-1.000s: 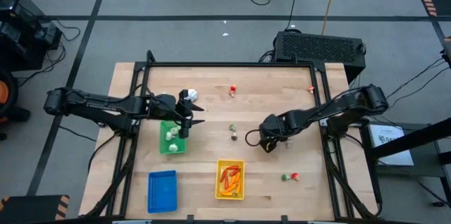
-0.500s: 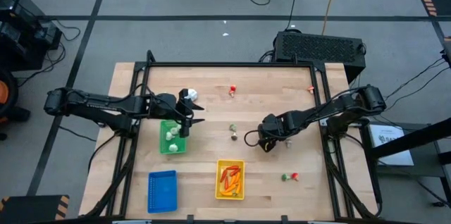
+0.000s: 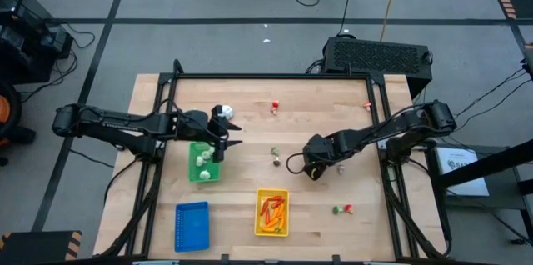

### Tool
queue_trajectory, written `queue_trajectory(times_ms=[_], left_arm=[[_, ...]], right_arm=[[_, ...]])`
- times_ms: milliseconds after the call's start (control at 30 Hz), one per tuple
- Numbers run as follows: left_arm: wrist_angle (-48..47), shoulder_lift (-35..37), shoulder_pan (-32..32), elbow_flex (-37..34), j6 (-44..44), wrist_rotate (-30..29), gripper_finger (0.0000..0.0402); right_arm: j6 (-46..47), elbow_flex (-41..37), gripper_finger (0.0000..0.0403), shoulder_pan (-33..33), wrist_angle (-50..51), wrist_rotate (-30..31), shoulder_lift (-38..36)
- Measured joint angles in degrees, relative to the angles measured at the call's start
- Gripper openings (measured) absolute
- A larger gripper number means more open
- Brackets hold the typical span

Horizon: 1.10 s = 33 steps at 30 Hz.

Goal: Sort produce into baskets
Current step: Put the garlic into the green basket

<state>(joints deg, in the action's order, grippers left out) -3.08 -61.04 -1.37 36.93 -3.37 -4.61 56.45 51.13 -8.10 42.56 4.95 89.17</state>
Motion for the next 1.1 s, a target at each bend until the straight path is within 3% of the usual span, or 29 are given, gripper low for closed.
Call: queue_trajectory(times_ms=[133, 233, 367, 467, 667, 1100], left_arm=[[3.78, -2.19, 0.10, 0.00, 1.62, 3.44, 0.0208], [8.31, -5.69, 1.23, 0.00, 1.21, 5.42, 0.0208], [16.37, -11.08, 3.68, 0.00, -4.77, 8.93, 0.0208], [22.34, -14.12, 6.44, 0.00, -10.57, 10.58, 0.0208], [29.86, -16.46, 10.13, 0.00, -19.56, 10.56, 0.0208], [32.35, -20.27, 11.19, 0.02, -19.46, 10.57, 0.0208]], right_arm=[[-7.76, 4.15, 0.0151, -0.06, -5.83, 1.74, 0.01], [-18.04, 6.49, 0.0158, -0.75, -15.53, 1.56, -0.01], [-31.24, 6.85, 0.0159, -1.43, -32.82, -7.27, -0.01], [-34.73, 6.89, 0.0159, -1.10, -40.78, -14.97, -0.01], [-35.21, 6.89, 0.0159, -0.52, -41.47, -18.59, -0.01], [-35.97, 6.88, 0.0159, 0.27, -44.56, -18.50, -0.01]])
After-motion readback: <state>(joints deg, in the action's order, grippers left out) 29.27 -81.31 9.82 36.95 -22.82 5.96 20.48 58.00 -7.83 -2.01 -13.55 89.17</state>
